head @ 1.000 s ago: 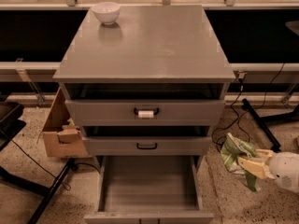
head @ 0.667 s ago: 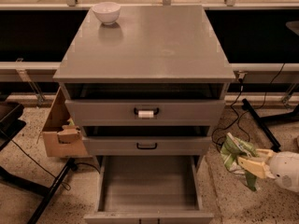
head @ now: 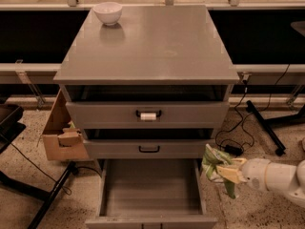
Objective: Place green jalapeno chip bag into bottom drawer
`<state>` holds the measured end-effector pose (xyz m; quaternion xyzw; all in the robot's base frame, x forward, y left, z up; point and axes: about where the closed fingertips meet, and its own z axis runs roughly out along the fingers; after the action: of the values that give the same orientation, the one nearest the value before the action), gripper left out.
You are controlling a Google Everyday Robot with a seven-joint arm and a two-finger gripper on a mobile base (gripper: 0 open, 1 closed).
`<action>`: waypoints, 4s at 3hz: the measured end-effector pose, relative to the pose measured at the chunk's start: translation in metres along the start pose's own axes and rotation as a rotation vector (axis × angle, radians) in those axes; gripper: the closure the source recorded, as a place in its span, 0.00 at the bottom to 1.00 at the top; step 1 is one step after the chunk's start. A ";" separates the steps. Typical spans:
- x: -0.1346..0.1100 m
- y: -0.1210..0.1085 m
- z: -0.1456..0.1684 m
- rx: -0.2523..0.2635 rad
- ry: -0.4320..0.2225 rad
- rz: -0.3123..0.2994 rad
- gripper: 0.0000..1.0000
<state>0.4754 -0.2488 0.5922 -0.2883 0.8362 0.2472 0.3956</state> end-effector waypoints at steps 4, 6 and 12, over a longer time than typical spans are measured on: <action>0.121 0.054 0.285 -0.053 0.213 0.272 1.00; 0.139 0.091 0.365 -0.081 0.183 0.306 1.00; 0.131 0.119 0.404 -0.099 0.101 0.322 0.00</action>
Offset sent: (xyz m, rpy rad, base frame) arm 0.0478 0.1557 -0.2215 -0.0033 0.3069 -0.0282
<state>0.5363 0.0574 0.2808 -0.1818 0.8773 0.3332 0.2936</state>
